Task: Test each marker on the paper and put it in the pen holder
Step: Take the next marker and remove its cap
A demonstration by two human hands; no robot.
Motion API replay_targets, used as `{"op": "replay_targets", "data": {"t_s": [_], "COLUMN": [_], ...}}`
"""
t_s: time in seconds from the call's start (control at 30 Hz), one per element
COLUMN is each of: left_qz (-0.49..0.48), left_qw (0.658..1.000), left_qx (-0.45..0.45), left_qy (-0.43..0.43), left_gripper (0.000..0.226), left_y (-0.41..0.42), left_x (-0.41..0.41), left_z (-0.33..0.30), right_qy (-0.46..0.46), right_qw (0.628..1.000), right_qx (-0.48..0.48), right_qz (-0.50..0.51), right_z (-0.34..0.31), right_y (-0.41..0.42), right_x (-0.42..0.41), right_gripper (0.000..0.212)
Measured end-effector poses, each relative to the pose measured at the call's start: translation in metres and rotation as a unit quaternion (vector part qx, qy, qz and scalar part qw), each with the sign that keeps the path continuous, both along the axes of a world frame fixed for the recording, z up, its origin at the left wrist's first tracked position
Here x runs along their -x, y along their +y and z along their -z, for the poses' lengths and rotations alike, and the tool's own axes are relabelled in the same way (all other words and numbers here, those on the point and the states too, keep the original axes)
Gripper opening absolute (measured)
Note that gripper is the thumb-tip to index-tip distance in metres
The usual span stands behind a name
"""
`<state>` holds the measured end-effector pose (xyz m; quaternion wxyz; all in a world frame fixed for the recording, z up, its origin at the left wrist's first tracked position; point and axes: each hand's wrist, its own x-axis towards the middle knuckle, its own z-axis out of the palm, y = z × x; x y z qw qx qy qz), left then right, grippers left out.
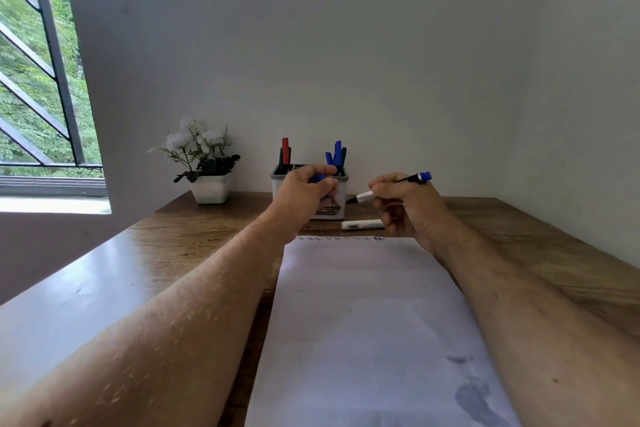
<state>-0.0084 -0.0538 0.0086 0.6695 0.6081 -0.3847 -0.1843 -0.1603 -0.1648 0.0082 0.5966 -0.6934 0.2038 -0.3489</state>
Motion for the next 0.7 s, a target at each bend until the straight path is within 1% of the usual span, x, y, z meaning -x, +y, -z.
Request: {"op": "replay_targets", "data": {"t_s": [0.07,0.13,0.27,0.37,0.47,0.57,0.7], "left_qz": [-0.015,-0.014,0.001,-0.010,-0.007,0.003,0.046], "left_qw": [1.000,0.998,0.984,0.975,0.965,0.962,0.969], "left_qx": [0.015,0.039,0.083,0.092,0.098,0.099,0.079], "left_qy": [0.011,0.055,0.161,0.203,0.242,0.254,0.228], "left_gripper": [0.017,0.019,0.016,0.013,0.021,0.021,0.026], "left_y": [0.0010,0.0024,0.0039,0.0043,0.0055,0.0068,0.0076], "left_x": [-0.0012,-0.0019,-0.0014,-0.0011,-0.0013,0.0001,0.0030], "left_z": [0.0000,-0.0014,-0.0041,-0.0050,-0.0063,-0.0066,-0.0044], "right_qy": [-0.009,-0.018,-0.026,-0.035,-0.043,-0.045,-0.033], "right_qw": [0.999,0.998,0.999,0.998,0.997,0.997,0.998], "right_qx": [-0.027,-0.047,-0.039,-0.050,-0.058,-0.059,-0.047], "right_qz": [-0.014,-0.023,-0.014,-0.024,-0.034,-0.036,-0.032], "right_z": [-0.0004,-0.0017,-0.0012,-0.0025,-0.0034,-0.0037,-0.0039], "right_y": [0.0028,0.0050,0.0050,0.0047,0.0051,0.0060,0.0082], "right_x": [0.0004,0.0013,0.0003,-0.0009,-0.0014,-0.0016,-0.0021], "right_gripper": [0.024,0.032,0.025,0.023,0.022,0.023,0.023]}}
